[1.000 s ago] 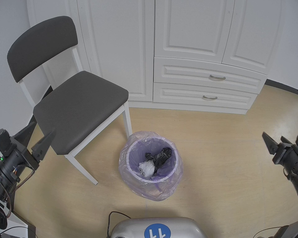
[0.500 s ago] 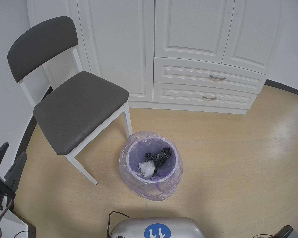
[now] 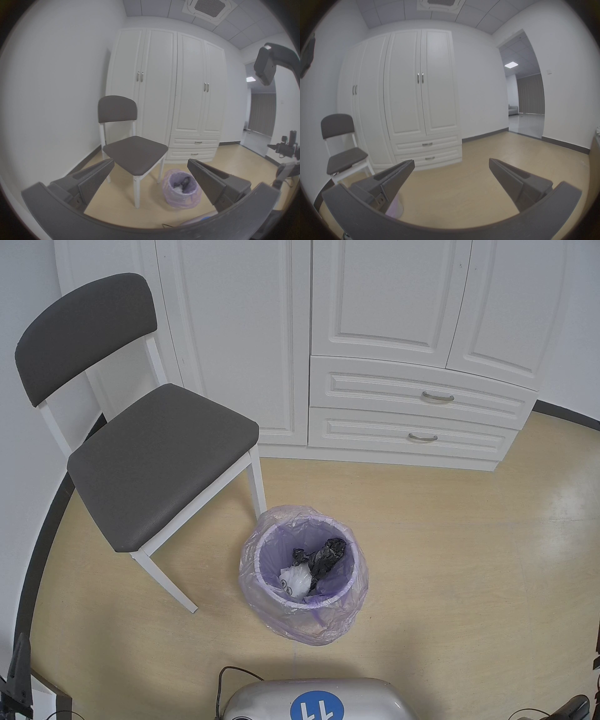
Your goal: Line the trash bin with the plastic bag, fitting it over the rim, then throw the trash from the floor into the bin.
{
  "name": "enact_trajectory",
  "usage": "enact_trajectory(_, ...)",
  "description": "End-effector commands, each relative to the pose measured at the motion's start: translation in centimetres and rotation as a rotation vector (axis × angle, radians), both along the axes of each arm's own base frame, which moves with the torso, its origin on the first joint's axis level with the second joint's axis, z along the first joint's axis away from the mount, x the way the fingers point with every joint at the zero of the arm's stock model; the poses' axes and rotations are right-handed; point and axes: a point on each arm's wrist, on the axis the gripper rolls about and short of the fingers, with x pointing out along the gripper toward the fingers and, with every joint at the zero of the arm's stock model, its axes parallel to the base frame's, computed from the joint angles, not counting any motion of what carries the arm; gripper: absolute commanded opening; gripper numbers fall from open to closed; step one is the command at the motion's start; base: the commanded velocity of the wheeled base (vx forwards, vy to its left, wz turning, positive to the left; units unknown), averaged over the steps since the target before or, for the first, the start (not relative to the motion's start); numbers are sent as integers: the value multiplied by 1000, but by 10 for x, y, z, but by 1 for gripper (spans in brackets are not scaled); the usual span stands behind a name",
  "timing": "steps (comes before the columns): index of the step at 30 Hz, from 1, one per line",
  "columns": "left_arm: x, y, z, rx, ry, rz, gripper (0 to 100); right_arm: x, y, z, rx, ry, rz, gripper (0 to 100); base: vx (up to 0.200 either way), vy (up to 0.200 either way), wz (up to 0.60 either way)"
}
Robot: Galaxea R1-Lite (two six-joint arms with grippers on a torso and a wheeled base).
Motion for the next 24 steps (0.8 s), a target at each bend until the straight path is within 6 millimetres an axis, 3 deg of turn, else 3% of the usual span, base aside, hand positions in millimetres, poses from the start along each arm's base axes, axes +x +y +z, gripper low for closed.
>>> enact_trajectory(1,2,2,-35,79,37,115,100,0,2,-19,-12,106,67,100,0,0,0)
enact_trajectory(6,13,3,-64,146,117,154,100,0,4,-23,-60,155,150,100,0,0,0)
enact_trajectory(11,13,3,-65,140,134,150,100,1,4,-23,-135,175,155,100,0,0,0)
enact_trajectory(24,13,3,-71,88,192,121,100,1,7,-24,-81,153,285,100,0,0,0)
